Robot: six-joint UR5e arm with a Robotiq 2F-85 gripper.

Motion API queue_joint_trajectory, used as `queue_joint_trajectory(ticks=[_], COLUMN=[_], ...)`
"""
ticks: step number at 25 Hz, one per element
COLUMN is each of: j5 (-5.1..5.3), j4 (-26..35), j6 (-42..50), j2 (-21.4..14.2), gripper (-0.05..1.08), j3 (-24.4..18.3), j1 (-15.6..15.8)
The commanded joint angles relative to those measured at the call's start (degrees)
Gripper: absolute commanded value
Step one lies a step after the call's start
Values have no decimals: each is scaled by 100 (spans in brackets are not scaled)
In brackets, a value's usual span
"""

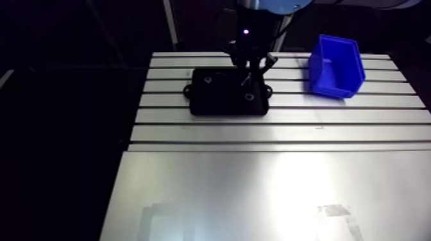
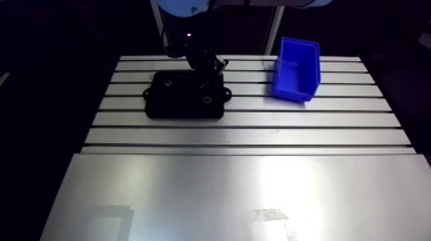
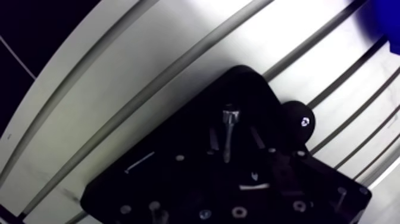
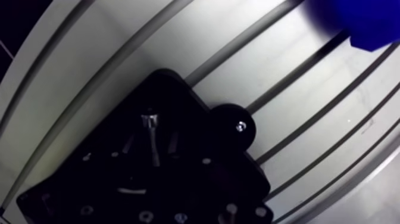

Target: Pick up the M10 bolt from the tray and put it into the blue bin.

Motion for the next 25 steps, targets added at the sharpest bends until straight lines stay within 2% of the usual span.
queue_joint_trajectory(ticks=[1, 6, 25], j5=[-9, -9, -18], j4=[1, -228, -237], j6=[0, 0, 0], j2=[0, 0, 9], gripper=[64, 65, 67], j3=[-8, 1, 27], j1=[1, 18, 36])
